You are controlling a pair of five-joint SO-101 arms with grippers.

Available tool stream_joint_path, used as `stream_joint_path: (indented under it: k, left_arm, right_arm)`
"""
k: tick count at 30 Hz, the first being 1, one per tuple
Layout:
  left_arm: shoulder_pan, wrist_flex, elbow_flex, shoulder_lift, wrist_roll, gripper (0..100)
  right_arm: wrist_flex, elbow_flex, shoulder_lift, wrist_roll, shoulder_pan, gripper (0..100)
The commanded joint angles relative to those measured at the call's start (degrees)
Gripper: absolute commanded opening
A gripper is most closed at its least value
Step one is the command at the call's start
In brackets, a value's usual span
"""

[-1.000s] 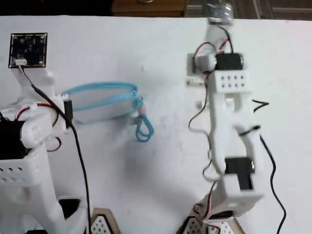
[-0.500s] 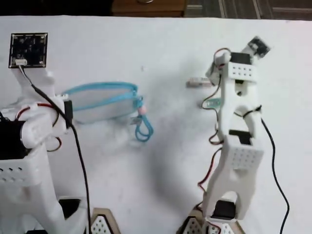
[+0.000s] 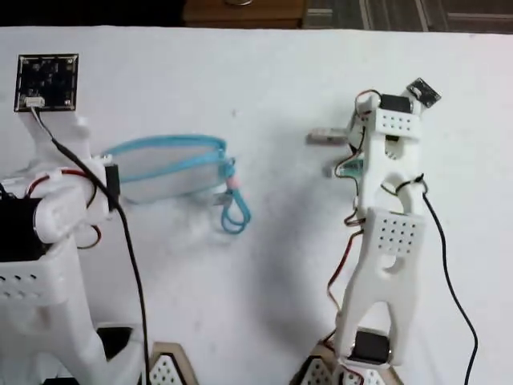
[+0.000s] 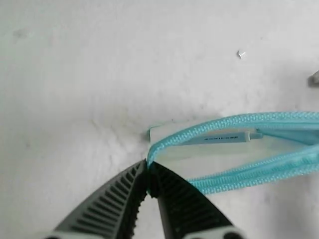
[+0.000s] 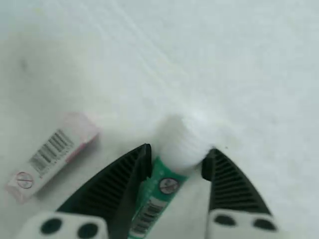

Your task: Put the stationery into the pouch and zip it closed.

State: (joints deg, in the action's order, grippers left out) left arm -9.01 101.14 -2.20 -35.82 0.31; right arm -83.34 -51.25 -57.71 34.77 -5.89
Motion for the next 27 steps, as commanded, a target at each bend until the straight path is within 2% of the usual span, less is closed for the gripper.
stream_joint_path:
  k: [1, 7, 11, 17, 22, 27]
  left_arm:
    - [0.13, -0.97, -0.09, -0.31, -0.09, 2]
    - [0.13, -0.97, -0.09, -0.31, -0.09, 2]
    - [0.13, -0.97, -0.18, -0.31, 0.0, 2]
    - [0.04, -0.97, -0.18, -0.31, 0.0, 2]
    - [0.04, -0.97, -0.18, -0.31, 0.0, 2]
    - [0.04, -0.97, -0.18, -0.31, 0.0, 2]
  right_arm:
    - [-2.15, -4.48, -0.57, -3.43, 0.57, 3.2]
    - [-11.21, -14.24, -0.57, -3.69, 1.63, 2.0]
    - [-18.15, -21.1, -0.57, -6.68, 3.12, 1.6]
    - [-18.24, -25.32, 5.49, -9.67, 3.56, 1.6]
    - [-18.24, -19.52, 21.41, -10.02, 7.43, 1.6]
    - [-18.15, -0.62, 41.36, -16.35, 14.55, 1.6]
